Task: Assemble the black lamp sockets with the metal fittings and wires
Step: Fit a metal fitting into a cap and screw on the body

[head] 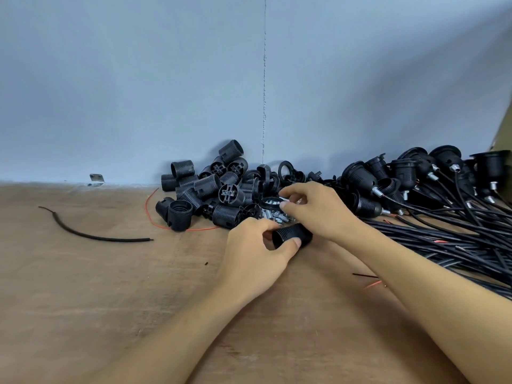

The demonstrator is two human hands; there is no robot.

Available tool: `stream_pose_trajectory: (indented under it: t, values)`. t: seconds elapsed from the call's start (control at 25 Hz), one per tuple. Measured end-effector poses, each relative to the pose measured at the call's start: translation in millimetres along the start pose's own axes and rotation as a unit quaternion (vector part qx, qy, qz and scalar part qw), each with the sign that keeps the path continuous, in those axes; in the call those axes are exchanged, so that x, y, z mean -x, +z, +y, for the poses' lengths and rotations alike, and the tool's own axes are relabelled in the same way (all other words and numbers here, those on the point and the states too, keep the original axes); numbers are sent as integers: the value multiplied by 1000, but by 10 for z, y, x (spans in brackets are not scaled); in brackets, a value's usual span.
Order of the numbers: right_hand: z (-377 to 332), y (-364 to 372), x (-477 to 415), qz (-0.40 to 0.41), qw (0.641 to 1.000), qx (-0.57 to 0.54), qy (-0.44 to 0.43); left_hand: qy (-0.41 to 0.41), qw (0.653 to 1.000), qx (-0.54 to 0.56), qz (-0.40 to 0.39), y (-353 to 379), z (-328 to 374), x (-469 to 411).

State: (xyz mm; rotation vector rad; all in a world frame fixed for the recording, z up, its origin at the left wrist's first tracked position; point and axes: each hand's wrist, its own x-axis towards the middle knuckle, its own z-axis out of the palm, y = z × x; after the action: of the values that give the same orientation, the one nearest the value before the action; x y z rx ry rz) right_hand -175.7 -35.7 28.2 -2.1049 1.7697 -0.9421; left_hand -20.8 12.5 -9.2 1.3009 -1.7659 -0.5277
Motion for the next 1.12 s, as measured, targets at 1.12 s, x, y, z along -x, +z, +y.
stream_pose_trajectory:
  t: [1.12]
  values:
    - [326, -157, 598, -54, 983, 84, -156, -19, 982, 154, 105, -147, -13, 17]
